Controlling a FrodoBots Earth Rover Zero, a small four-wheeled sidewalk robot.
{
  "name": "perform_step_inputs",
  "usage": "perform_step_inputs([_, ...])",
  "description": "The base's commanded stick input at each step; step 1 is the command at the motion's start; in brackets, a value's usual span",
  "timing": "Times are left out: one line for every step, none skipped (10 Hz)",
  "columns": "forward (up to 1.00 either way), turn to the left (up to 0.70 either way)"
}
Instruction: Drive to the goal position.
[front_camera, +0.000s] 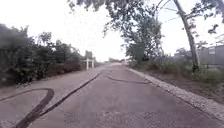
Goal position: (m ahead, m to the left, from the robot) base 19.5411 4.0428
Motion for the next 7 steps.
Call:
perform_step_inputs([1.0,-0.23])
perform_step_inputs([1.0,0.0])
perform_step_inputs([1.0,0.0])
perform_step_inputs([1.0,0.0])
perform_step_inputs([1.0,0.0])
perform_step_inputs([1.0,0.0])
perform_step_inputs([1.0,0.0])
